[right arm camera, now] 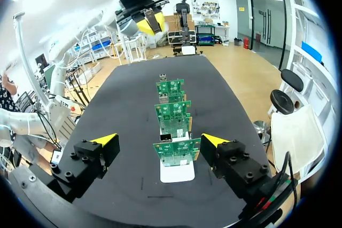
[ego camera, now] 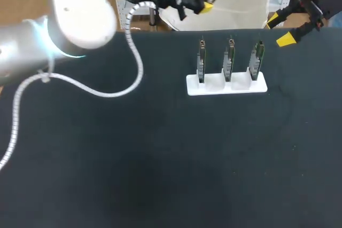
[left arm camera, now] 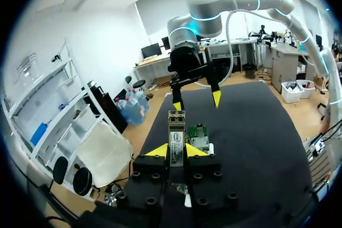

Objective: Pick up the optical module with the left hand, and insert it into the network port with the right hand.

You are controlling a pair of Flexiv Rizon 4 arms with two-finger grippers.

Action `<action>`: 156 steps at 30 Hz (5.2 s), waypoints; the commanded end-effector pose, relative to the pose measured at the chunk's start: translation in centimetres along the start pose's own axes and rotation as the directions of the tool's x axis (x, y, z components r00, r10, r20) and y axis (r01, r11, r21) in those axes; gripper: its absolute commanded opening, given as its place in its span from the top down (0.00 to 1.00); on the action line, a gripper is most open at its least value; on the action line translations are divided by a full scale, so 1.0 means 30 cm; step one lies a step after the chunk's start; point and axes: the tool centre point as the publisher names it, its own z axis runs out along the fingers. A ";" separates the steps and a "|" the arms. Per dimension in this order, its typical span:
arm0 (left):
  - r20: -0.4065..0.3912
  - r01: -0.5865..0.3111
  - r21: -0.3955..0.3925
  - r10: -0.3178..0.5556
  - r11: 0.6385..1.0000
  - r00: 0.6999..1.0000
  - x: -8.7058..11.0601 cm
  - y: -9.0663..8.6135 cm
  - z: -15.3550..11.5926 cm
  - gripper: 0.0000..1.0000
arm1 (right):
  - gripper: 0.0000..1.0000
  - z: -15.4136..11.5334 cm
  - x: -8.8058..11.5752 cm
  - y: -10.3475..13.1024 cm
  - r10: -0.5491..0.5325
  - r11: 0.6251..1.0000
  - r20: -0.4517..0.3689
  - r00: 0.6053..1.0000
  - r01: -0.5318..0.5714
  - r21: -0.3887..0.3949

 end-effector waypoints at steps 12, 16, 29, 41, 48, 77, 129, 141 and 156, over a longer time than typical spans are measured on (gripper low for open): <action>0.222 0.001 0.164 -0.038 0.986 0.974 -0.077 -0.016 0.306 1.00 | 0.00 0.002 0.000 0.006 -0.001 1.000 0.000 1.000 0.001 0.005; 0.262 0.011 0.198 -0.064 0.980 0.963 -0.079 -0.027 0.348 1.00 | 0.00 0.002 0.000 0.006 -0.001 1.000 0.000 1.000 0.001 0.005; 0.334 0.045 0.210 -0.115 0.977 0.936 -0.090 -0.061 0.394 1.00 | 0.00 0.002 0.000 0.006 -0.001 1.000 0.000 1.000 0.001 0.005; 0.363 0.066 0.255 -0.159 0.965 0.918 -0.090 -0.105 0.415 1.00 | 0.00 0.002 0.000 0.006 -0.001 1.000 0.000 1.000 0.001 0.005; 0.375 0.076 0.276 -0.180 0.958 0.909 -0.094 -0.120 0.422 1.00 | 0.00 0.002 0.000 0.006 -0.001 1.000 0.000 1.000 0.001 0.005; 0.410 0.146 0.253 -0.243 0.956 0.879 -0.104 -0.165 0.468 1.00 | 0.00 0.002 0.000 0.006 -0.001 1.000 0.000 1.000 0.001 0.005; 0.358 0.176 0.259 -0.264 0.950 0.896 -0.090 -0.151 0.499 1.00 | 0.00 0.002 0.000 0.006 -0.001 1.000 0.000 1.000 0.001 0.005; 0.352 0.183 0.262 -0.270 0.948 0.896 -0.081 -0.141 0.506 1.00 | 0.00 0.002 0.000 0.006 -0.001 1.000 0.000 1.000 0.001 0.005; 0.350 0.183 0.260 -0.269 0.948 0.897 -0.080 -0.139 0.505 1.00 | 0.00 0.002 0.000 0.006 -0.001 1.000 0.000 1.000 0.001 0.005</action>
